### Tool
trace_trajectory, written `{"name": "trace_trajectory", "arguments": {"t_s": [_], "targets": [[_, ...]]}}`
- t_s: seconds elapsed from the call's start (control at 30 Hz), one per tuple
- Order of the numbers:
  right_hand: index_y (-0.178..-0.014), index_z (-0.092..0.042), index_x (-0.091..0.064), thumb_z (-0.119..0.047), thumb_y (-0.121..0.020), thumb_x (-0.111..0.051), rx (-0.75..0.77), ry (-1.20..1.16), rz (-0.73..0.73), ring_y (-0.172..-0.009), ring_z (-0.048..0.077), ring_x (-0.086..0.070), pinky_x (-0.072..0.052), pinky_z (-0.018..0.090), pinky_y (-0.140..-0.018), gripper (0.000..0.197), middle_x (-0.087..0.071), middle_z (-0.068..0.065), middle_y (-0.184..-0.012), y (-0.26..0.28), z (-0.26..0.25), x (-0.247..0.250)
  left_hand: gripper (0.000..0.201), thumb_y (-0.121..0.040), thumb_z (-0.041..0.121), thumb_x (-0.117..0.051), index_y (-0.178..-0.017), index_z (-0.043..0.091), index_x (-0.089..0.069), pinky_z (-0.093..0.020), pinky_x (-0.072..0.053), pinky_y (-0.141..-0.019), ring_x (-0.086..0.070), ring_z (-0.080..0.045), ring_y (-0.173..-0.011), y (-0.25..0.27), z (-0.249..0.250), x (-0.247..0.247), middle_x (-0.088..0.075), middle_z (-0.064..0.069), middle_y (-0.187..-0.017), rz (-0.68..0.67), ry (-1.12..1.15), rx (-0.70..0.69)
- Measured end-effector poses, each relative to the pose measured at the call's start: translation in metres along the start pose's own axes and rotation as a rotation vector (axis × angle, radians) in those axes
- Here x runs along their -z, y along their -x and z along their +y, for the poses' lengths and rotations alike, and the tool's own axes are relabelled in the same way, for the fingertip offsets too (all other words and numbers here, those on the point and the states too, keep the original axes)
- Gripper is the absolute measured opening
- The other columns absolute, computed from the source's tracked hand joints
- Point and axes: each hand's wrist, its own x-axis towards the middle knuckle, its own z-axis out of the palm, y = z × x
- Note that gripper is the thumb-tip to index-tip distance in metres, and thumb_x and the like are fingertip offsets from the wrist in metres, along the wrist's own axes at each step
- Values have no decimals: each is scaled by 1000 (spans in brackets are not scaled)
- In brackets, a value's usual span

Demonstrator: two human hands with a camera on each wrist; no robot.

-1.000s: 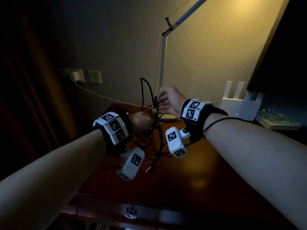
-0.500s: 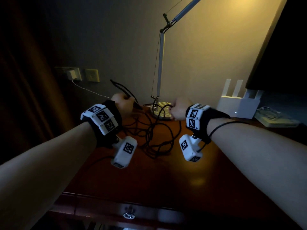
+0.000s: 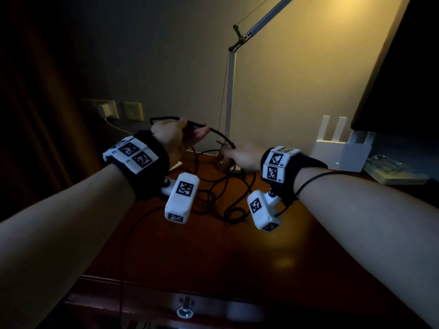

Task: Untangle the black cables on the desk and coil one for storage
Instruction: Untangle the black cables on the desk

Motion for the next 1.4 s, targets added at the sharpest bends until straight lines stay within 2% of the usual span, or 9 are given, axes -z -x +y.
{"name": "trace_trajectory", "arguments": {"t_s": [0.23,0.33,0.4,0.53,0.63,0.87,1.07,1.23,1.4], "targets": [[-75,-9,-66,-32,-102,-40,118,-333,119,-41,15,-23,-22,26,-42,44,-30,-2,-48,9,1,18,41,-89,30,-65,-109,-4,-53,-38,-48,-87,-60,-24,-90,-6,-3,5,-59,-12,-105,159,-569,168],[-70,-4,-67,-36,-100,-42,170,-280,6,-38,12,-21,-20,25,-43,51,-30,-9,-38,25,-4,25,109,-51,63,-84,-139,18,-36,-45,-44,-94,-40,-34,-130,-30,-8,16,-32,-19,-144,324,-980,-56],[-65,0,-63,-37,-99,-42,193,-284,-44,-33,8,-22,-21,21,-39,55,-37,-9,-34,32,-7,28,88,-72,48,-78,-144,32,-31,-48,-39,-106,-26,-31,-139,-28,-8,14,-10,-8,-157,246,-1190,-261],[-57,-4,-55,-42,-98,-42,164,-264,-14,-34,5,-29,-25,16,-46,57,-51,1,-42,45,-6,38,17,-95,38,-52,-107,33,-63,-34,-49,-75,-59,-22,-101,-18,-8,-3,-59,-3,-119,-49,-1399,-363],[-55,-3,-57,-49,-93,-52,96,-88,194,-38,0,-44,-34,25,-63,59,-50,-8,-40,49,9,53,18,-94,38,-54,-82,28,-63,-27,-45,-60,-60,-19,-77,-9,-19,-9,-66,-4,-89,-171,-1370,-284],[-115,-37,-62,-35,-81,-63,-177,396,370,-127,28,-41,-25,50,-107,34,-57,-2,-129,42,47,48,21,-91,35,-61,-97,19,-72,-23,-44,-60,-57,-8,-70,11,-55,-30,-65,5,-78,-311,-1153,-373],[-96,-14,-69,-14,-94,-48,87,223,200,-74,18,-55,-41,28,-62,21,-59,0,-79,44,36,20,19,-86,40,-65,-88,22,-71,-32,-53,-69,-65,-18,-77,9,-70,-46,-70,1,-80,-269,-1061,-337],[-89,-7,-69,-19,-99,-39,-208,485,607,-89,28,-61,-48,35,-78,33,-65,12,-93,32,74,61,17,-86,40,-65,-95,26,-64,-25,-45,-61,-58,-10,-78,0,-56,-11,-63,3,-89,-290,-1228,-256],[-97,-1,-65,-8,-97,-41,-482,752,504,-106,35,-59,-48,39,-82,24,-62,18,-112,39,89,86,19,-94,37,-55,-106,26,-66,-34,-54,-75,-63,-15,-85,-6,-47,20,-67,3,-94,-340,-1247,-226]]}}
